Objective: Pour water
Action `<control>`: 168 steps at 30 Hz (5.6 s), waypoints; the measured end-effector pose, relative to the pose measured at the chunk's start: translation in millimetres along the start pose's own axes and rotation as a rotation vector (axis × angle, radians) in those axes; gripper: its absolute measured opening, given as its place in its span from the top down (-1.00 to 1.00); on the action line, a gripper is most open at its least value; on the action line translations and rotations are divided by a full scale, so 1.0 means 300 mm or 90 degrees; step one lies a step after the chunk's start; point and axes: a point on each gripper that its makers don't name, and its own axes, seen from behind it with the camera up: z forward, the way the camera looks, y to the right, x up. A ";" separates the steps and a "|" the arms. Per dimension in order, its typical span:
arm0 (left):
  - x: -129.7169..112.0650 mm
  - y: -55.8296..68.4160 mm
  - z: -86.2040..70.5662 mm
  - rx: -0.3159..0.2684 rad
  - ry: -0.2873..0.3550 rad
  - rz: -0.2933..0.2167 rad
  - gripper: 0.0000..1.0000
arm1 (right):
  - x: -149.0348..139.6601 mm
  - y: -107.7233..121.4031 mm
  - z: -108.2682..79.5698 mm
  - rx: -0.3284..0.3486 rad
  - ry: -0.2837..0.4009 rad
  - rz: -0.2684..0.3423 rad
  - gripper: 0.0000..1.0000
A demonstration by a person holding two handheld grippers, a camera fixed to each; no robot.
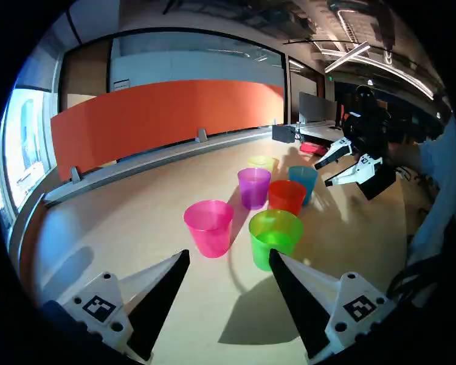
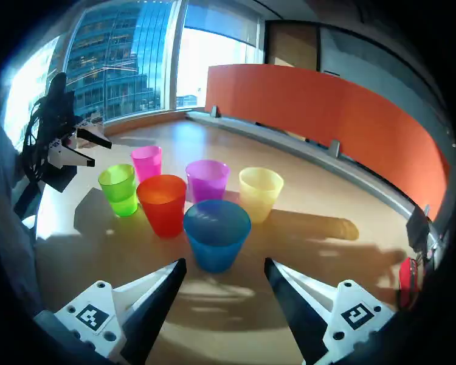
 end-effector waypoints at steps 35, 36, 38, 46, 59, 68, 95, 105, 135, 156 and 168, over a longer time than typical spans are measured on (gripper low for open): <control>0.228 -0.299 -0.197 0.253 0.203 -0.015 -0.94 | 0.279 0.230 -0.220 -0.312 0.260 0.075 -0.99; 0.232 -0.304 -0.202 0.259 0.207 -0.015 -0.94 | 0.285 0.233 -0.228 -0.321 0.266 0.078 -0.99; 0.240 -0.314 -0.211 0.269 0.214 -0.017 -0.94 | 0.296 0.240 -0.241 -0.335 0.278 0.083 -0.99; 0.270 -0.342 -0.247 0.308 0.252 -0.039 -0.94 | 0.322 0.270 -0.289 -0.397 0.319 0.111 -1.00; 0.281 -0.375 -0.269 0.355 0.267 -0.047 -0.94 | 0.329 0.279 -0.359 -0.462 0.365 0.156 -0.99; 0.275 -0.402 -0.251 0.376 0.268 -0.056 -0.94 | 0.321 0.268 -0.357 -0.472 0.367 0.156 -1.00; 0.198 -0.457 -0.218 0.438 0.271 -0.049 -0.94 | 0.354 0.228 -0.349 -0.446 0.365 0.182 -0.99; 0.164 -0.440 -0.179 0.433 0.268 -0.059 -0.94 | 0.366 0.224 -0.342 -0.446 0.364 0.176 -0.99; 0.102 -0.391 -0.122 0.416 0.265 -0.079 -0.94 | 0.373 0.225 -0.347 -0.449 0.363 0.171 -0.99; 0.075 -0.400 -0.119 0.401 0.255 -0.113 -0.94 | 0.370 0.229 -0.358 -0.454 0.367 0.168 -1.00; 0.072 -0.399 -0.111 0.400 0.251 -0.114 -0.94 | 0.369 0.222 -0.364 -0.456 0.366 0.157 -0.99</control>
